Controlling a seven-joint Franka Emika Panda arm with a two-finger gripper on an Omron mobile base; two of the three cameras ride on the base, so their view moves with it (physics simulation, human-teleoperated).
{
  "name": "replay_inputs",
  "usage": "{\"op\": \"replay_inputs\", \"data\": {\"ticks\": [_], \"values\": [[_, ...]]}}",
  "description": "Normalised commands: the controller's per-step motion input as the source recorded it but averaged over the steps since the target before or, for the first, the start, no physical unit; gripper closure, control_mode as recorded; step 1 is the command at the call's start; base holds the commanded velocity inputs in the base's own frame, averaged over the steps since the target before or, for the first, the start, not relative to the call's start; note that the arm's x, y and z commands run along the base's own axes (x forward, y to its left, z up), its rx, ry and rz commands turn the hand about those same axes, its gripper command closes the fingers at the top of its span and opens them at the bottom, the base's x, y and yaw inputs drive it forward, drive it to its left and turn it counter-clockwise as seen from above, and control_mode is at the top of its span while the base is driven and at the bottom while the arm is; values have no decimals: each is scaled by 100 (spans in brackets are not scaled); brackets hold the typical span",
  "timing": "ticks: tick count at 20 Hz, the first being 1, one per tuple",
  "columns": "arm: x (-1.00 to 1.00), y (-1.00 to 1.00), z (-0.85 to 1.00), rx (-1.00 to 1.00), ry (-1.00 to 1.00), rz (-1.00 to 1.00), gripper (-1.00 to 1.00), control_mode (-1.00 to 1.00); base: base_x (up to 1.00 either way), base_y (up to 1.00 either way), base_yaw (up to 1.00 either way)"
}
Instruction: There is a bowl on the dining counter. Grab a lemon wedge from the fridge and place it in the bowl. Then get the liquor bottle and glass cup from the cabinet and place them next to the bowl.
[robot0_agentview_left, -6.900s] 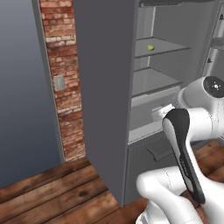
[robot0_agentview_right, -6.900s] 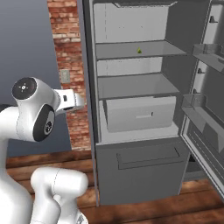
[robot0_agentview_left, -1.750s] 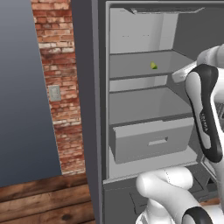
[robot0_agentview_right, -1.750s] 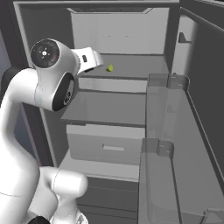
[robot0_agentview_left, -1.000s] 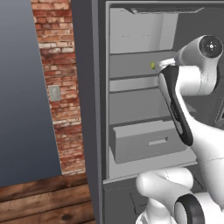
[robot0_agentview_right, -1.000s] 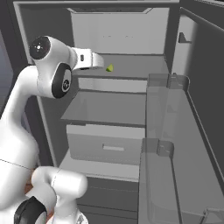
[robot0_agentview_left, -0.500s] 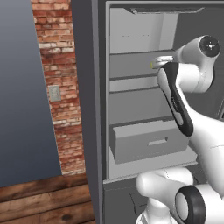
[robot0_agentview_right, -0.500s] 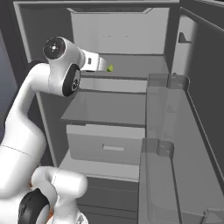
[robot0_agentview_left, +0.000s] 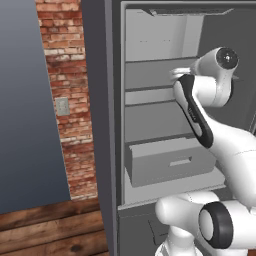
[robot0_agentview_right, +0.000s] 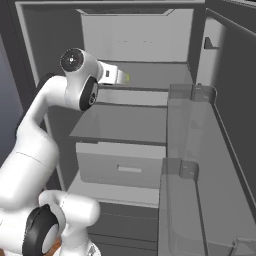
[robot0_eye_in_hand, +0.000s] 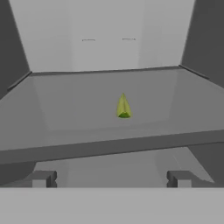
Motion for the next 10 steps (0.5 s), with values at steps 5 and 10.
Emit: {"op": "replay_inputs", "data": {"ticks": [5, 10], "values": [[38, -11, -6, 0, 0, 0, -100, -100, 0, 0, 0], [26, -17, 0, 0, -1, 0, -100, -100, 0, 0, 0]]}}
